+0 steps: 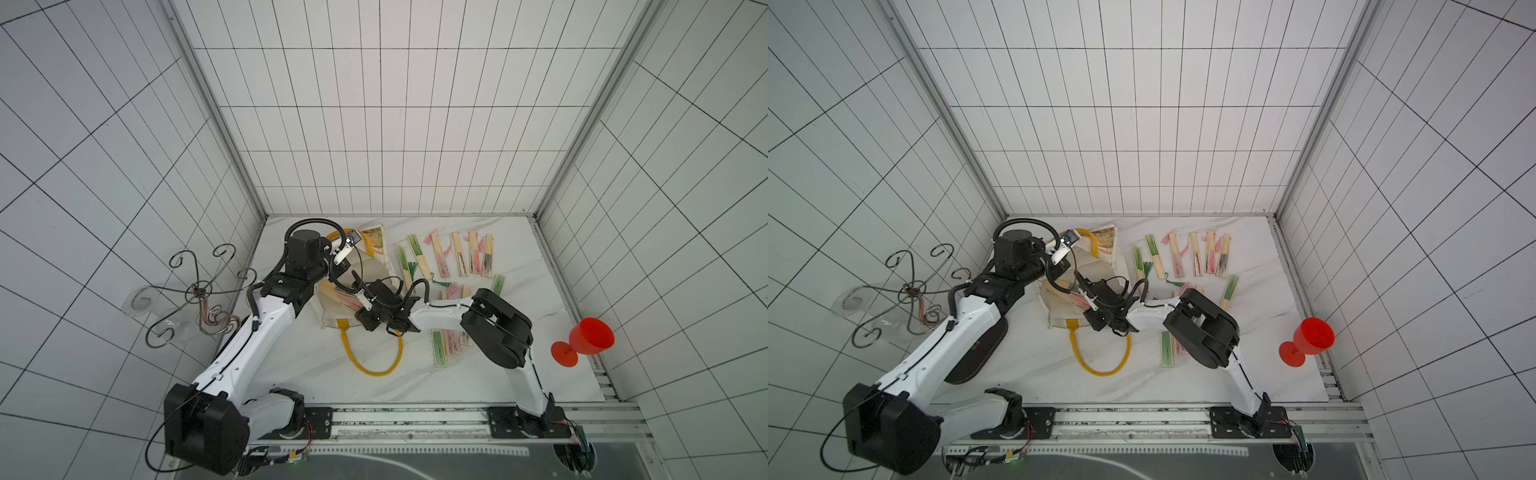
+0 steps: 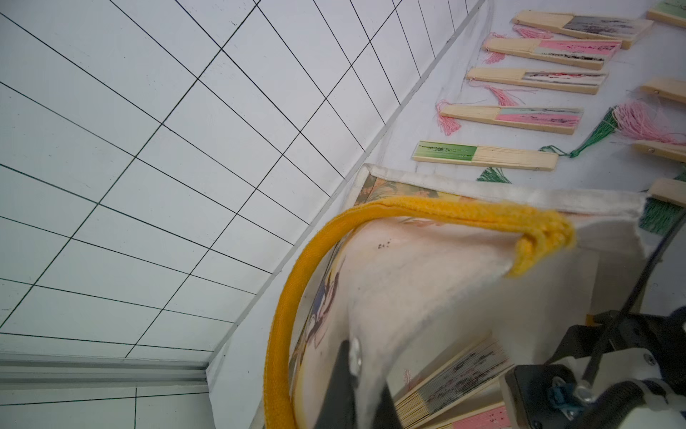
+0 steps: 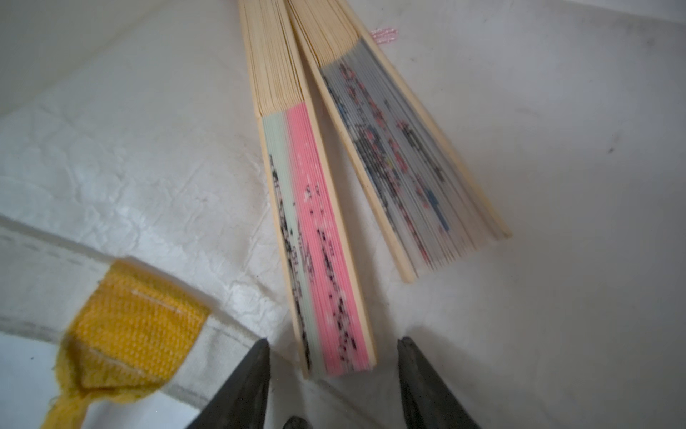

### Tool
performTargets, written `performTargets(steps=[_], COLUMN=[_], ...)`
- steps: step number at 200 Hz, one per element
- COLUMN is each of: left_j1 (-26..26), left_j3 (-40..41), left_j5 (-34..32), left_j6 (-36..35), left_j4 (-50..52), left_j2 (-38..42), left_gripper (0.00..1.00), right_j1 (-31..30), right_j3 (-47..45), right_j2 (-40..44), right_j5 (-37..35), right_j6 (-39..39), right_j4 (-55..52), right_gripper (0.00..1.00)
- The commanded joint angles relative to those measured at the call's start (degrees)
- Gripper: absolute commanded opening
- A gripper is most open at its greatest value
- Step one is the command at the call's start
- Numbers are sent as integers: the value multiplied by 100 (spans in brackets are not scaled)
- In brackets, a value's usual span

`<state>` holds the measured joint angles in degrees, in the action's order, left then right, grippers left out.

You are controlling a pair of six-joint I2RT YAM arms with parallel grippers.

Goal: Take out the folding fans from the tote bags
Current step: Pick up the folding fan from the canvas bag.

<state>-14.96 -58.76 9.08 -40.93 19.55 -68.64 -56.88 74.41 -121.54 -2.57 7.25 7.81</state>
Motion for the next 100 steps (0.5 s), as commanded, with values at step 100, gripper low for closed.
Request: performTargets(steps=[100], left_j1=[-86], left_j3=[-259], left_j5=[292], left_j6=[5], left_j4=[-118], left_j2=[9], left_gripper=[0], right_j1=[-139], right_j3=[801], right_j2=[-588], right_j5=[-623], right_j6=[-568], right_j4=[-254], right_gripper=[54])
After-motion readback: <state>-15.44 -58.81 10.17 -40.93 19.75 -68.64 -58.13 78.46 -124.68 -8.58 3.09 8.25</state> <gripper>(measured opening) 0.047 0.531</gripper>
